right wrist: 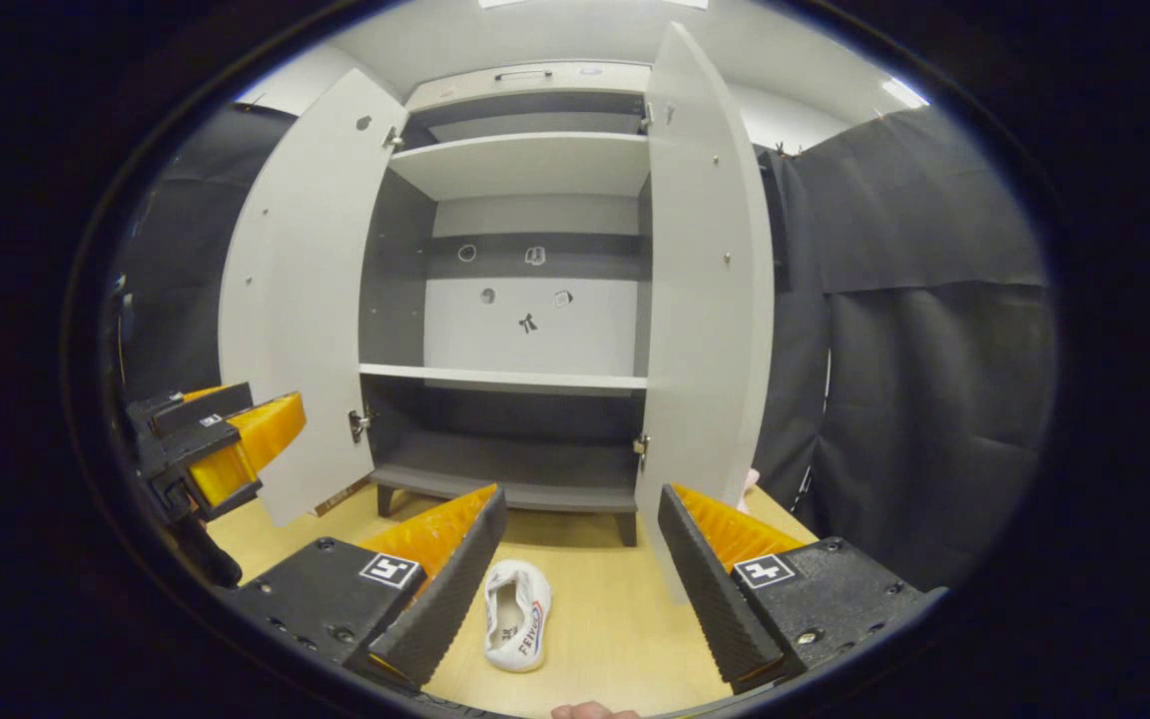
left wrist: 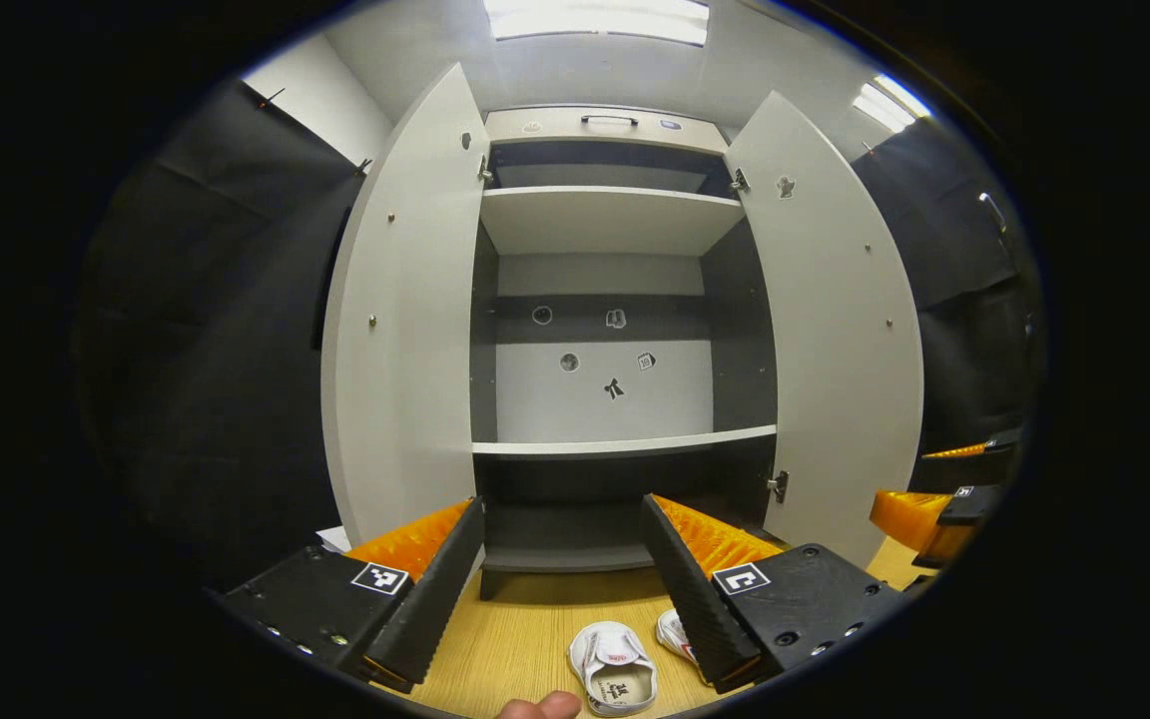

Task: Grab one shoe with the right hand and put it into the shoe cabinet, grab the other shoe with the left hand and put it into the shoe cabinet; then close the right door with the right hand and the left door with the left hand.

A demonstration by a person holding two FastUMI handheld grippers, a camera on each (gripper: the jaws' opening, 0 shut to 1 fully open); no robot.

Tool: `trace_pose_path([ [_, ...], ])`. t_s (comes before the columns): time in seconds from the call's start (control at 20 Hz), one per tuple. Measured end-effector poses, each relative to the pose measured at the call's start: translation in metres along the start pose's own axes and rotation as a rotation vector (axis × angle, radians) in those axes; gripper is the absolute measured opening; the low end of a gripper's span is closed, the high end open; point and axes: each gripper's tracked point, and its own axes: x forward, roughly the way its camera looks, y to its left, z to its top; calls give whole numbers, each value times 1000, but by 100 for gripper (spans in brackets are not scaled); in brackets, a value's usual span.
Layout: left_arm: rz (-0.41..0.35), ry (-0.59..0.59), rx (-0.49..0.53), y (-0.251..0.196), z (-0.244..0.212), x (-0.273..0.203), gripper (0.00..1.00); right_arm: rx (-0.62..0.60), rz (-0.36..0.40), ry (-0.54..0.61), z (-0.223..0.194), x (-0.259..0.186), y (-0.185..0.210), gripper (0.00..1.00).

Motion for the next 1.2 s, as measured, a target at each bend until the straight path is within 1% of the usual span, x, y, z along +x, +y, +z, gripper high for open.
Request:
trace_pose_path([
  [0.25,11,7,2,8,-1,0,95,1,101,61,-26,10,32,99],
  [0.35,15,14,3,12,-4,-1,95,-1,135,110,-46,18,46,99],
  [0.6,34,40,9,24,-13,-2,95,0,208,281,-116,38,78,99],
  [0.75,44,58,0,32,-20,-1,95,-11,235,375,-159,47,89,100],
  [0.85,52,69,-1,37,-24,-1,95,4,261,440,-186,49,98,99],
  [1.05,71,90,3,50,-33,-1,95,14,246,517,-220,68,98,95],
  [1.1,75,96,0,53,-35,-1,95,11,237,532,-228,75,96,93],
  [1.15,78,102,-2,55,-37,-1,95,15,237,544,-233,82,96,92],
  [1.2,83,109,-1,59,-40,-1,95,16,235,552,-239,89,99,88],
])
